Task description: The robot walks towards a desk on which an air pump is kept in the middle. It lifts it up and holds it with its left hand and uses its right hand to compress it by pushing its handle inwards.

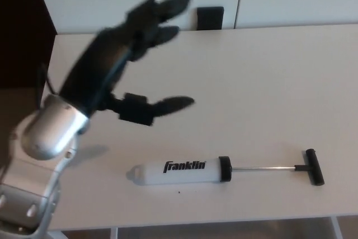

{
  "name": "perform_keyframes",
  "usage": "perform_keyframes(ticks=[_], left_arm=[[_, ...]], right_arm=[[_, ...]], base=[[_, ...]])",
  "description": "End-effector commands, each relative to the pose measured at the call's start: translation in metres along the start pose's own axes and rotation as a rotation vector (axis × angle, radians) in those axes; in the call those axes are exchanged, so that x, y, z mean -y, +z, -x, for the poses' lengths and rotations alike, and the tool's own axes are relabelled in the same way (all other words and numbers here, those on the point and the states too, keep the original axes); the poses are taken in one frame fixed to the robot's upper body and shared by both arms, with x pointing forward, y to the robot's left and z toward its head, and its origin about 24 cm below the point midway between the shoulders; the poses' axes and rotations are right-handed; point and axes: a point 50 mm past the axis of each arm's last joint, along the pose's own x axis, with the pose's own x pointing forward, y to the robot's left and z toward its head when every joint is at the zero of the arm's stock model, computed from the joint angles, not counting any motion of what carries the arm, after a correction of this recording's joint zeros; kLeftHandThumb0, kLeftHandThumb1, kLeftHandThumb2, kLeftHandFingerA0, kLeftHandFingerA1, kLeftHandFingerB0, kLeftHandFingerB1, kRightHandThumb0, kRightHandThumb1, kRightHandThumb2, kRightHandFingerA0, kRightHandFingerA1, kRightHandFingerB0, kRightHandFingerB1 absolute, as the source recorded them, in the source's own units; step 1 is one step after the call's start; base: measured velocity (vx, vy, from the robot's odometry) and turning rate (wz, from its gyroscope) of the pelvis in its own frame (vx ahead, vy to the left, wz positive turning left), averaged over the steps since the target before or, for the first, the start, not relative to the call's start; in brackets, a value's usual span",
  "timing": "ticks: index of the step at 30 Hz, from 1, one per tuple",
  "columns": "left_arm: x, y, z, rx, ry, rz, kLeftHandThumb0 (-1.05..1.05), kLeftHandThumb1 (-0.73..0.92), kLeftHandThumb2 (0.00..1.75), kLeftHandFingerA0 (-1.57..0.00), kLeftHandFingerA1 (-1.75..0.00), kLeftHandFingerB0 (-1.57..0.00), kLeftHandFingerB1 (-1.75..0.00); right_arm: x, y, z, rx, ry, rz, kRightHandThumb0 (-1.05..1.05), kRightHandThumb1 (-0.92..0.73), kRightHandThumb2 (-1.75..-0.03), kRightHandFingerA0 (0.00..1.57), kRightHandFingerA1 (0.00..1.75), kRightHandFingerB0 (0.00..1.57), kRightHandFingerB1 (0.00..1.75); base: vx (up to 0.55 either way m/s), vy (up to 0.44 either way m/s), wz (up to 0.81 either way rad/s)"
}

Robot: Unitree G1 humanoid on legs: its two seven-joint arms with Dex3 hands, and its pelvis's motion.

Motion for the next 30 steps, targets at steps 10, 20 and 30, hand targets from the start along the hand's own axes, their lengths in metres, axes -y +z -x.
perform_keyframes(ticks=[10, 20, 30], left_arm=[[0.083, -0.044, 0.002, -0.323, -0.624, -0.933, -0.3, 0.29, 0.86, -0.02, -0.48, 0.0, -0.46], [0.055, -0.031, -0.009, -0.291, -0.53, -1.093, -0.31, 0.25, 0.84, -0.01, -0.47, 0.0, -0.45], [0.045, -0.019, -0.022, -0.273, -0.429, -1.11, -0.32, 0.24, 0.84, -0.01, -0.47, 0.0, -0.45]], right_arm=[[0.0, 0.014, 0.004, 0.125, 0.088, 0.052, -0.36, -0.64, -0.6, 0.87, 0.53, 0.68, 0.47], [-0.001, 0.018, 0.0, 0.142, 0.101, 0.077, -0.37, -0.64, -0.59, 0.9, 0.58, 0.72, 0.49], [-0.004, 0.024, 0.003, 0.153, 0.105, 0.061, -0.37, -0.63, -0.59, 0.91, 0.6, 0.73, 0.5]], base=[[0.0, 0.0, 0.0], [0.0, 0.0, 0.0], [0.0, 0.0, 0.0]])
